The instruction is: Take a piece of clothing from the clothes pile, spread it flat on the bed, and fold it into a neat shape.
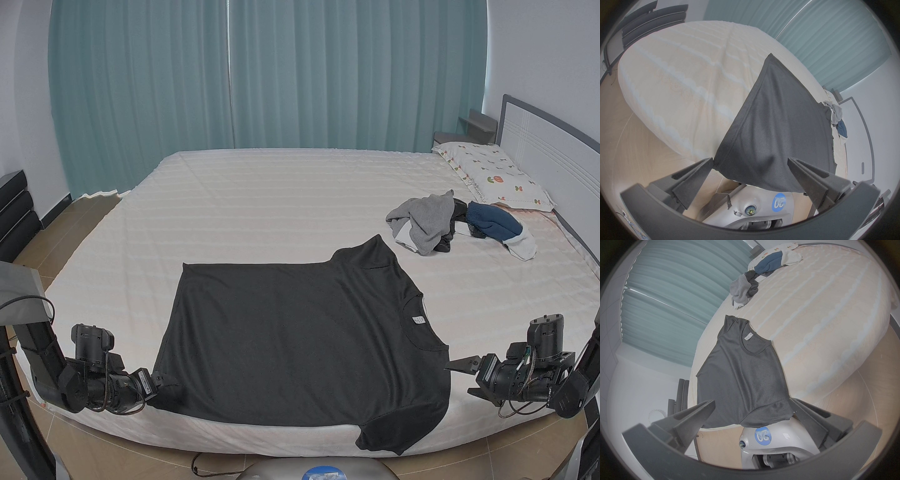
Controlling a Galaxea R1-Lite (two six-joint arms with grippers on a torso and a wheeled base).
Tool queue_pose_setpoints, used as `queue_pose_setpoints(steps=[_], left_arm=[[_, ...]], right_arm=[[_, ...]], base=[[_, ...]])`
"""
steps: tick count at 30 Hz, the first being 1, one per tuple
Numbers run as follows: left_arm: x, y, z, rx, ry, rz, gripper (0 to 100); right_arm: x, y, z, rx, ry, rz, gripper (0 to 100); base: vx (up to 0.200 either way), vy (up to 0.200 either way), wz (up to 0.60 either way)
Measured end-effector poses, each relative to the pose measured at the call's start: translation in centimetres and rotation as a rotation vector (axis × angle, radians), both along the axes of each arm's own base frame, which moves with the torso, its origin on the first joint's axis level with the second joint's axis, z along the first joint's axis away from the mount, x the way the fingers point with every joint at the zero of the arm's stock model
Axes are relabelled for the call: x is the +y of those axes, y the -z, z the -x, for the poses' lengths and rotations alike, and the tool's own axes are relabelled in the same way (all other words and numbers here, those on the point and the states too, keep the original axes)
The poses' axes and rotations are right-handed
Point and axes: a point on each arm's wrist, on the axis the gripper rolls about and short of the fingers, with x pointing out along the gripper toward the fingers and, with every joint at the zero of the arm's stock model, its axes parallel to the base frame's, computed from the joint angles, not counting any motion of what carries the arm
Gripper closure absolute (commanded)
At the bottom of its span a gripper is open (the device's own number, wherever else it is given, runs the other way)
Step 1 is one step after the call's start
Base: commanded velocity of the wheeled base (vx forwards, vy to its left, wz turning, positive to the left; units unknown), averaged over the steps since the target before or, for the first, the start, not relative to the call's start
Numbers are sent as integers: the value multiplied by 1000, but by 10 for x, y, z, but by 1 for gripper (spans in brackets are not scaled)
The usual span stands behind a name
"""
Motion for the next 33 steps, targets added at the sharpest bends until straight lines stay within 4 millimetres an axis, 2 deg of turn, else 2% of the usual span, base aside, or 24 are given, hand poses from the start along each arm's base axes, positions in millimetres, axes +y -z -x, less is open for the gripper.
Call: queue_pose_setpoints(steps=[15,23,24,33], left_arm=[[1,11,-1,27,28,-66,0],[0,12,-9,12,24,-61,0],[0,12,-10,12,23,-60,100],[1,13,-7,32,-14,-41,100]], right_arm=[[4,0,3,2,-19,4,0],[4,0,3,3,-21,3,0],[4,0,3,3,-20,4,0],[3,1,3,7,-20,4,0]], base=[[0,0,0],[0,0,0],[0,0,0],[0,0,0]])
